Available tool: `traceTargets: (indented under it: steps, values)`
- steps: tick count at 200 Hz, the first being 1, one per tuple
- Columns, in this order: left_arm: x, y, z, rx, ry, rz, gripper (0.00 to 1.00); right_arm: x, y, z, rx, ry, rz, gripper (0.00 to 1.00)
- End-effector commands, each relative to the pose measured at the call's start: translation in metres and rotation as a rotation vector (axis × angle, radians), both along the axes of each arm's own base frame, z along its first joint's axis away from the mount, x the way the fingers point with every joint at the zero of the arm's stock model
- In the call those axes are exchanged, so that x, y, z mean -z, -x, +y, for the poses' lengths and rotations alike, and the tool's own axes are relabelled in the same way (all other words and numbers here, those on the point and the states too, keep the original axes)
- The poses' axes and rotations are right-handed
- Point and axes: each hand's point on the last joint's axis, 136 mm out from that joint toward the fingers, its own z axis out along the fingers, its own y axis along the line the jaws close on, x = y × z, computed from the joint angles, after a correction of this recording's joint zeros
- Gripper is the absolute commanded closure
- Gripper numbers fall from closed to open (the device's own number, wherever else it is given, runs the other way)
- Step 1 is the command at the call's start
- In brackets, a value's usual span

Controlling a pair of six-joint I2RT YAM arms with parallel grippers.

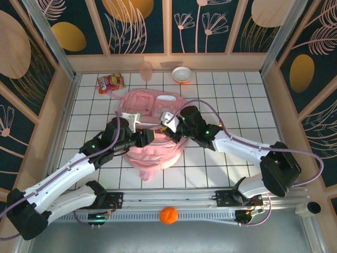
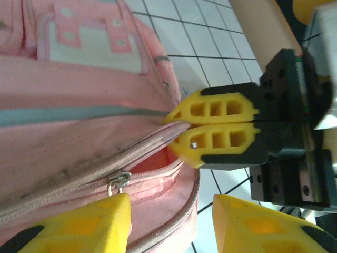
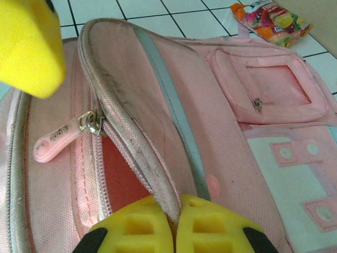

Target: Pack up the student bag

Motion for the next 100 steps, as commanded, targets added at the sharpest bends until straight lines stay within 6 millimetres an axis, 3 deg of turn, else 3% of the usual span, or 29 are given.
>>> traceTargets:
  steps: [1,39,100]
  values:
    - [0.013,-0.001,0.000,-0.051,0.015,0.077,0.57,-0.053,-0.009,0.020,-0.007,-0.147,-0.080,1.00]
    - [0.033,-0.005,-0.002,-0.057,-0.034,0.115,0.58,-0.056,-0.004,0.022,-0.032,-0.156,-0.080,1.00]
    - [0.052,-0.007,0.017,-0.109,-0.152,0.121,0.56,-0.060,-0.003,0.023,-0.036,-0.170,-0.079,1.00]
